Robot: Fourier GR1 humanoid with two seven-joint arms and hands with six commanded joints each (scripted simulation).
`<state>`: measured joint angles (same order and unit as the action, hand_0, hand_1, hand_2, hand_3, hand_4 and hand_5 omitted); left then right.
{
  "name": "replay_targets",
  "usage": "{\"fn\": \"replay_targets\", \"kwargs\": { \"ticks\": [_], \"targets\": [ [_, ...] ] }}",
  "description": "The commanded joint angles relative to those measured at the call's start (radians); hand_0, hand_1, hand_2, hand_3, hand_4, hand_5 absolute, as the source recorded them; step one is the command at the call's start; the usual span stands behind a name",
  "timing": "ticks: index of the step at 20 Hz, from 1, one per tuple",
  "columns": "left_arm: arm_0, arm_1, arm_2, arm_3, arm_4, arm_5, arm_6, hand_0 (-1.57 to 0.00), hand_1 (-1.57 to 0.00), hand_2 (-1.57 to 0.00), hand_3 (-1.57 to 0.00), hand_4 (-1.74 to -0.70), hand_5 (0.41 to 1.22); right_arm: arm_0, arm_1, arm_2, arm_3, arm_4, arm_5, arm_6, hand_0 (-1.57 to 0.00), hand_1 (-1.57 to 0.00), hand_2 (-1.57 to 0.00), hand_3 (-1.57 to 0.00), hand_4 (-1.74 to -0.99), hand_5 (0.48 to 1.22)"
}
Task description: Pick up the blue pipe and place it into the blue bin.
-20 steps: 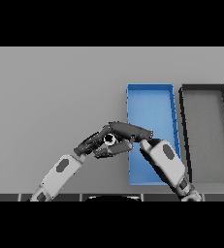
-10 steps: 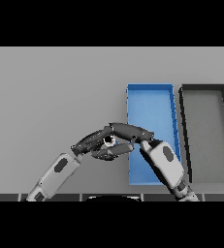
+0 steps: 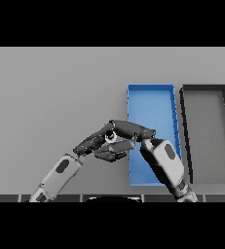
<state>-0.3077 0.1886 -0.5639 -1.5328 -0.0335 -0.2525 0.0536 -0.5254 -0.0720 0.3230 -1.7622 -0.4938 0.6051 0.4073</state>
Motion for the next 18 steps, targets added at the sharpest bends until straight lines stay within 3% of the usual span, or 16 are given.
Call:
{"fn": "replay_targets", "kwargs": {
  "ticks": [1,5,9,11,12,15,18],
  "targets": [
    [0.002,-0.007,-0.006,0.002,-0.002,0.001,0.014,-0.01,-0.01,-0.01,-0.01,-0.91,0.541,-0.023,-0.016,-0.018,-0.011,-0.054,-0.024,0.04,-1.57,-1.57,-1.57,-1.57,-1.541,1.221],
    [0.013,0.0,-0.012,0.003,0.0,-0.011,0.014,0.0,0.0,0.0,0.0,-0.92,0.507,-0.141,-0.052,-0.076,-0.027,-0.265,-0.159,0.178,-1.57,-1.57,-1.57,-1.57,-1.659,1.221],
    [0.02,-0.007,-0.02,-0.018,0.0,-0.005,0.045,0.0,0.0,0.0,0.0,-0.92,0.503,-0.325,-0.145,-0.185,0.004,-0.47,-0.302,0.188,-1.57,-1.57,-1.57,-1.57,-1.707,1.141],
    [0.028,0.008,-0.018,-0.023,-0.002,-0.008,0.021,0.0,0.0,0.0,0.0,-0.91,0.502,-0.412,-0.178,-0.226,0.066,-0.442,-0.301,0.138,-1.57,-1.57,-1.57,-1.57,-1.72,1.127],
    [0.028,0.006,-0.022,-0.023,-0.01,-0.005,0.01,0.0,0.0,0.0,0.0,-0.91,0.502,-0.446,-0.195,-0.247,0.075,-0.431,-0.344,0.132,-1.57,-1.57,-1.57,-1.57,-1.724,1.117],
    [0.038,0.021,-0.015,-0.038,0.008,-0.019,0.003,0.0,0.0,0.0,0.0,-0.91,0.492,-0.534,-0.244,-0.302,0.211,-0.347,-0.385,0.082,-1.57,-1.57,-1.57,-1.57,-1.732,1.117],
    [0.04,0.028,-0.007,-0.045,0.017,-0.021,0.006,0.0,0.0,0.0,0.0,-0.91,0.49,-0.542,-0.3,-0.352,0.355,-0.27,-0.393,0.072,-1.57,-1.57,-1.57,-1.57,-1.736,1.135]
  ]
}}
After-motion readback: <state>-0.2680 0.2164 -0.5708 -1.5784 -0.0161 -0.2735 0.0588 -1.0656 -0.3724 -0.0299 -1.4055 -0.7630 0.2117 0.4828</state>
